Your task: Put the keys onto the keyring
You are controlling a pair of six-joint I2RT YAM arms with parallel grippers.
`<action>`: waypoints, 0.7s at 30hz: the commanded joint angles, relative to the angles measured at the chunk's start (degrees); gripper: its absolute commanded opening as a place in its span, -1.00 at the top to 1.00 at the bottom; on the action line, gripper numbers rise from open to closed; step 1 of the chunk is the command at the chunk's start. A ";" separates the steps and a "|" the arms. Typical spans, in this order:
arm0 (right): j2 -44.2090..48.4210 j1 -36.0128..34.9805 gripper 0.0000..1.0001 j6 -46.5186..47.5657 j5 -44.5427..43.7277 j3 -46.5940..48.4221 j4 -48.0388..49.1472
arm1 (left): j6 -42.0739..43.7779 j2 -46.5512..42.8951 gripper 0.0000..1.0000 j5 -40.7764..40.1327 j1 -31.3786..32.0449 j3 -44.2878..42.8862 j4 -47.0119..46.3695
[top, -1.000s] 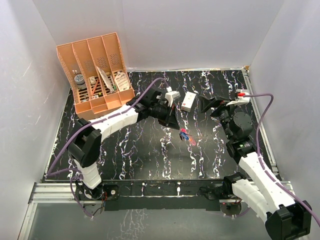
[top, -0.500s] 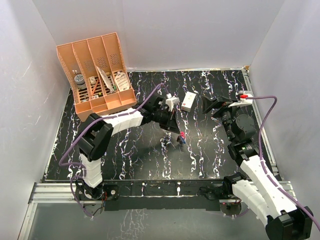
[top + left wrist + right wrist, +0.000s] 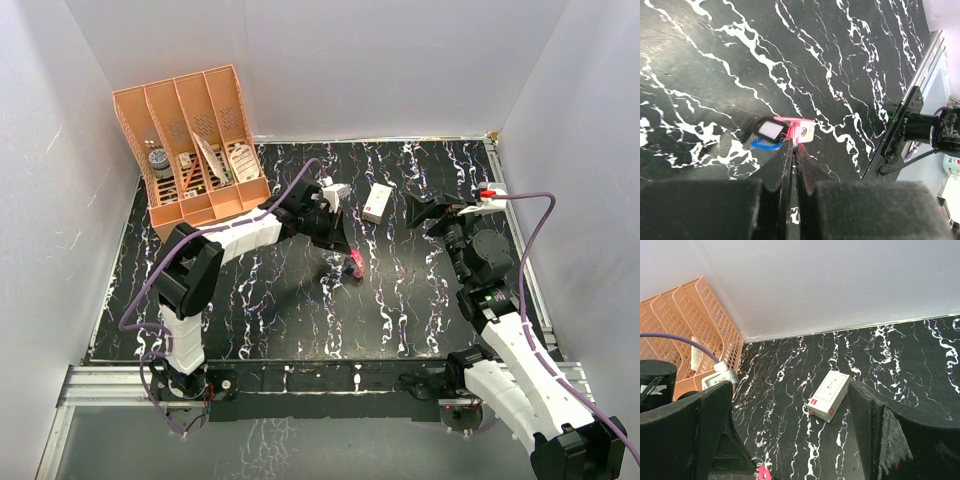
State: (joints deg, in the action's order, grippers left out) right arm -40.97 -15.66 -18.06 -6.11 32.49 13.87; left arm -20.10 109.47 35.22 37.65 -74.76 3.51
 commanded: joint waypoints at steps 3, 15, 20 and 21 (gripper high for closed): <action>0.50 0.20 -0.96 0.58 -0.57 2.40 2.35 | 2.15 -2.02 1.00 -1.58 -1.61 -3.04 2.16; -0.06 0.19 -0.96 0.49 0.10 2.31 2.74 | 3.70 -2.16 0.55 -8.12 -3.34 -4.85 5.49; -0.03 0.19 -0.97 0.45 0.34 2.18 2.90 | 5.23 -3.30 0.07 -17.56 -3.91 -8.89 10.19; 0.09 0.19 -0.96 0.48 0.29 2.25 2.83 | 5.44 -4.10 0.03 -20.30 -3.96 -9.31 10.74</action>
State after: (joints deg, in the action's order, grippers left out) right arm -41.34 -15.64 -18.06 -6.04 32.49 13.87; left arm -16.51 109.45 24.73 34.35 -79.75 9.96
